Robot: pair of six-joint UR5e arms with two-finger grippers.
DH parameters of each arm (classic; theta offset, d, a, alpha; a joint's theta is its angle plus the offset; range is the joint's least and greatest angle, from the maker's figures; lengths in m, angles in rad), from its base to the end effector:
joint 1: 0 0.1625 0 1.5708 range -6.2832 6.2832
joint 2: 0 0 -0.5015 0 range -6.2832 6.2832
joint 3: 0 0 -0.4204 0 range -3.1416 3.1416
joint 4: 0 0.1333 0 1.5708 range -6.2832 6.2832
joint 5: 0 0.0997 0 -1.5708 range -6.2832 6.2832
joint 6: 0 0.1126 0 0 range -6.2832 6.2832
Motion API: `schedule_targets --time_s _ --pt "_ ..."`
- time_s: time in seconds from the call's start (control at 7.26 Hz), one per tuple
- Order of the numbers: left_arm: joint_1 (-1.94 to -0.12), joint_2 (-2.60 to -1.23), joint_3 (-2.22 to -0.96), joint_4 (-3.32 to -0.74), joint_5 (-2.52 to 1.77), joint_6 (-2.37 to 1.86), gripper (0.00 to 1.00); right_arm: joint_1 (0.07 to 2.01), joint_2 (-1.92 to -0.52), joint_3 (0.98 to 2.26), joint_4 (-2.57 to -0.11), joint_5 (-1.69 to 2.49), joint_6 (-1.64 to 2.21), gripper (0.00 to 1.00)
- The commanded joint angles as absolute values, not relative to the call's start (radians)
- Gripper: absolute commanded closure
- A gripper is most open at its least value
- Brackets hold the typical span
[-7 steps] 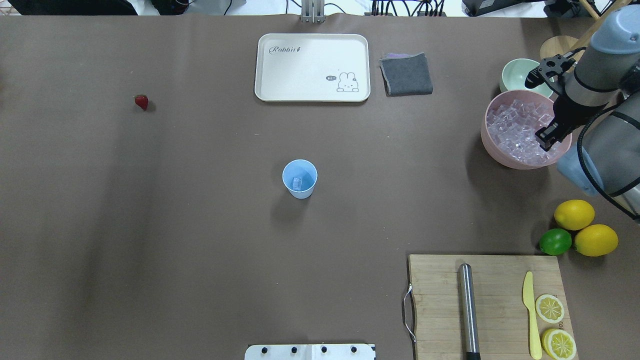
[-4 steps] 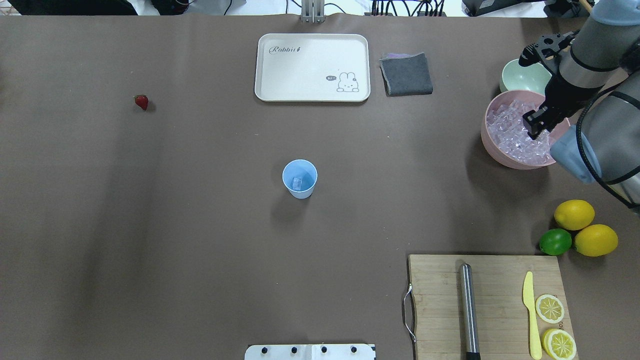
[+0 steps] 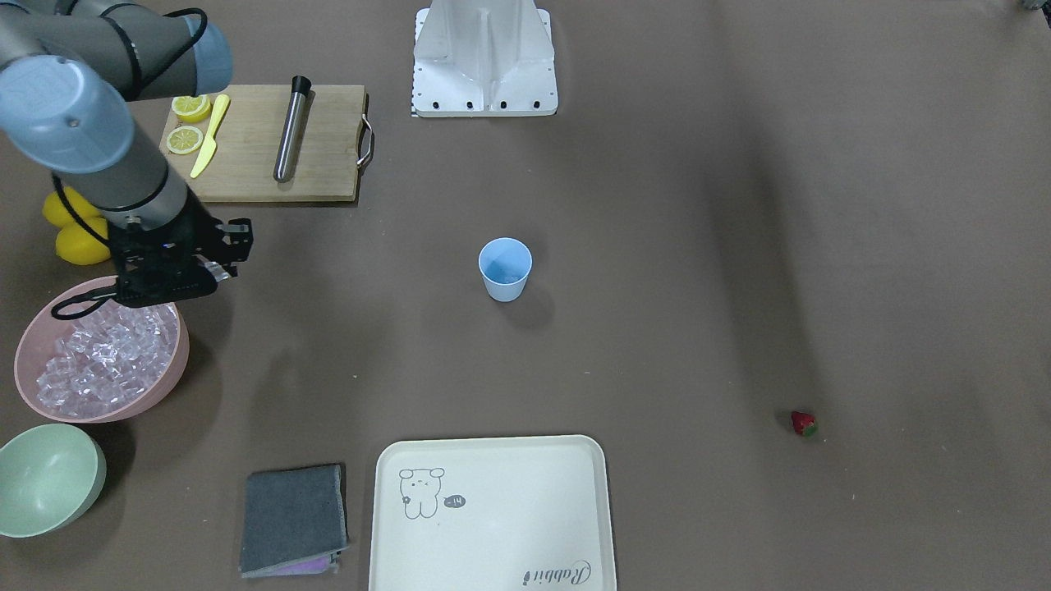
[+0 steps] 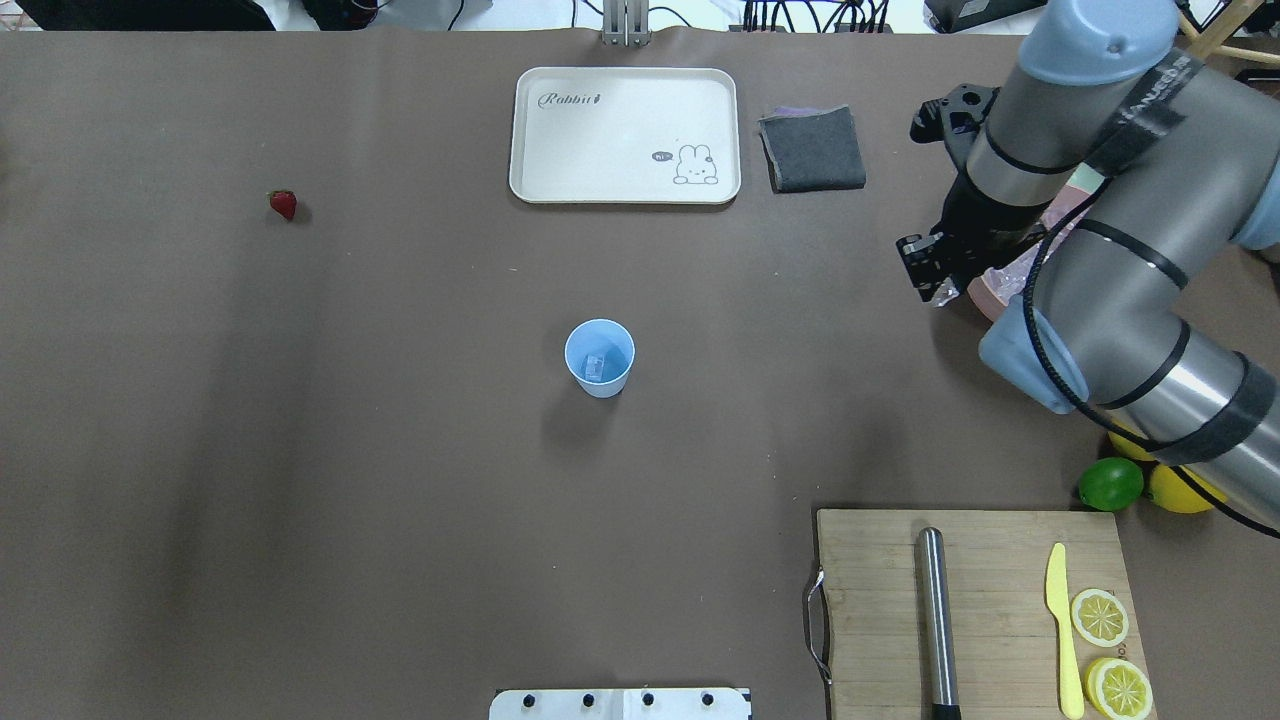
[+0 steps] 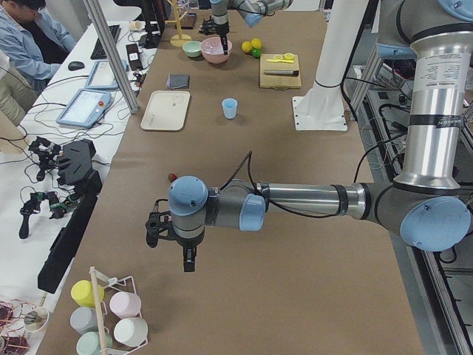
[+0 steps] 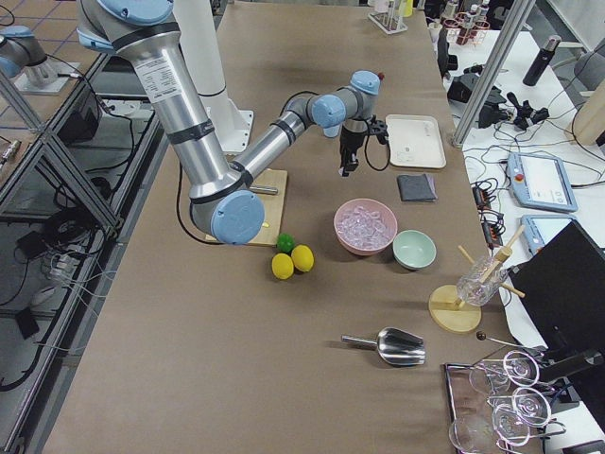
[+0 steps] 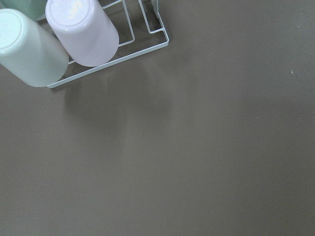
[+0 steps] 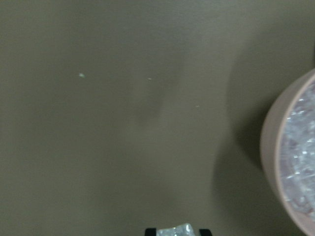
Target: Put ice and strawberries in cup
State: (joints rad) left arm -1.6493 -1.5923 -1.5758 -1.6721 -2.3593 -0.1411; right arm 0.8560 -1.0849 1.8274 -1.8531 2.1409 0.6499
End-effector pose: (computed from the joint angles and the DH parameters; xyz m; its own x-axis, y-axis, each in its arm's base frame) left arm -0.0956 -0.5342 0.7188 0.6918 -0.1045 -0.7144 0.1768 0.9839 0.0273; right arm -0.3879 -0.5576 0.3624 0.7365 -0.1740 0.6537 0.1779 0.9822 0.0610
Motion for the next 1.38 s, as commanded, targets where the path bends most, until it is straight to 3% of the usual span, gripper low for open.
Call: schedule_targets --time_s 0.0,0.28,0.55,1.24 --pt "-1.649 -1.592 -1.574 -1.672 -2.359 -0.14 0.03 0.744 -0.968 1.819 -1.852 2.105 0.886 0.71" --pt "-1.649 -1.592 -1.574 -1.672 -2.359 -0.141 0.03 0.651 -0.936 1.796 -1.745 2.045 1.085 0.71" --pt "-1.649 -1.597 -1.574 -1.672 -2.359 -0.14 0.03 0.602 -0.873 1.688 -1.665 1.991 1.224 0.71" --pt "-1.649 -1.6 -1.58 -1.672 -2.359 -0.141 0.03 0.584 -0.753 1.629 -1.666 1.99 1.312 0.71"
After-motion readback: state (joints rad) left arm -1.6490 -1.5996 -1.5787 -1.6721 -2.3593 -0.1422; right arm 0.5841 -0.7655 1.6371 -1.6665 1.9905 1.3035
